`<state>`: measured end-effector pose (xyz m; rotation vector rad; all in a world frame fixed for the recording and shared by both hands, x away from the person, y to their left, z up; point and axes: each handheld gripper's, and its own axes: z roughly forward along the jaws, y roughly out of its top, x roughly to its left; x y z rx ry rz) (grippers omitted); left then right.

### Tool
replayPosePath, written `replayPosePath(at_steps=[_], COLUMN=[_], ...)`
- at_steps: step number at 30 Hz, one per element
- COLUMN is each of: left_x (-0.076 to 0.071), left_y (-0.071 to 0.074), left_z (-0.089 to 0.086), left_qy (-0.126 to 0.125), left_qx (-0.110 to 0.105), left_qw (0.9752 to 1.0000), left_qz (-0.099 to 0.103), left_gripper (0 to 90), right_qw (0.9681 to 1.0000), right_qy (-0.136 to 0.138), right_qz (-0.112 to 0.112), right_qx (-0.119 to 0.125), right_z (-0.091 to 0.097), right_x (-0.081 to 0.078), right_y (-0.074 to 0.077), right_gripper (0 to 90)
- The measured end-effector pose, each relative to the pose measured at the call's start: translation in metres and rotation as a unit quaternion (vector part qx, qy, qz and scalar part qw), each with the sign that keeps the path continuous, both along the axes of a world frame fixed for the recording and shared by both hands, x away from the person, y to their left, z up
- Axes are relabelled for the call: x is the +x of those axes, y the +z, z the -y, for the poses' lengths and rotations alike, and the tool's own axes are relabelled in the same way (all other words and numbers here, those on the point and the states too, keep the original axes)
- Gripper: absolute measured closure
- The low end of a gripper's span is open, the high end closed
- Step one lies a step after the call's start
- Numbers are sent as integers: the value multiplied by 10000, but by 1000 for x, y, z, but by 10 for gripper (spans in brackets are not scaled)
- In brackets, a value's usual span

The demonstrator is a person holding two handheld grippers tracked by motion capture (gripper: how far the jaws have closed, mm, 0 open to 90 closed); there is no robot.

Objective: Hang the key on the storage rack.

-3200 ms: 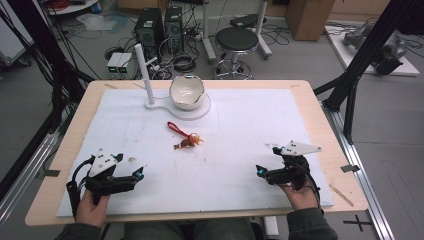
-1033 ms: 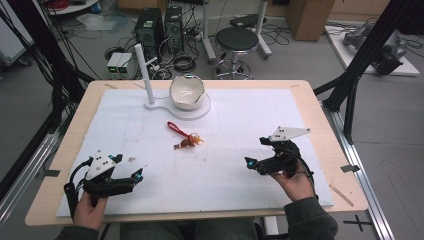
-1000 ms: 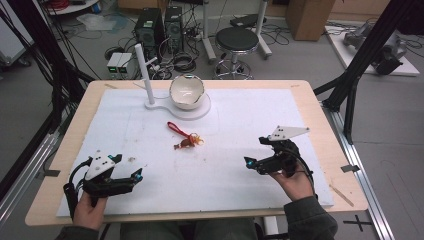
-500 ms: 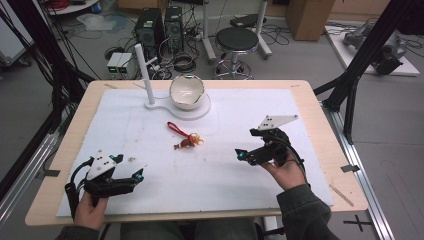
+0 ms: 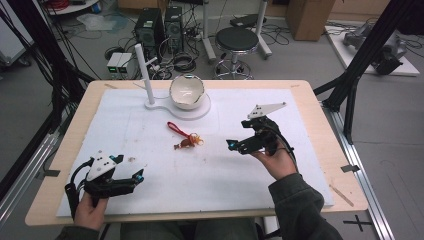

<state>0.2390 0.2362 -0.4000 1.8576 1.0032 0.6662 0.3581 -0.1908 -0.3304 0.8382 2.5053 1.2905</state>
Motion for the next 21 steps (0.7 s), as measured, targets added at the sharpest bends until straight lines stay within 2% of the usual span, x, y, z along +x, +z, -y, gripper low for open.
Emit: replayPosePath(at_steps=[4,21], left_x=[0,-1], left_y=[1,2], left_z=[0,0], left_qy=[-5,-49], left_qx=[-14,4], left_qw=[10000,10000], left_qz=[22,58], left_gripper=[187,187], right_qw=[10000,9997], right_qy=[45,218], right_qz=[-26,-54], right_qx=[-70,-42], right_z=[-8,-29], right_x=[3,16], right_y=[3,11], right_gripper=[86,86])
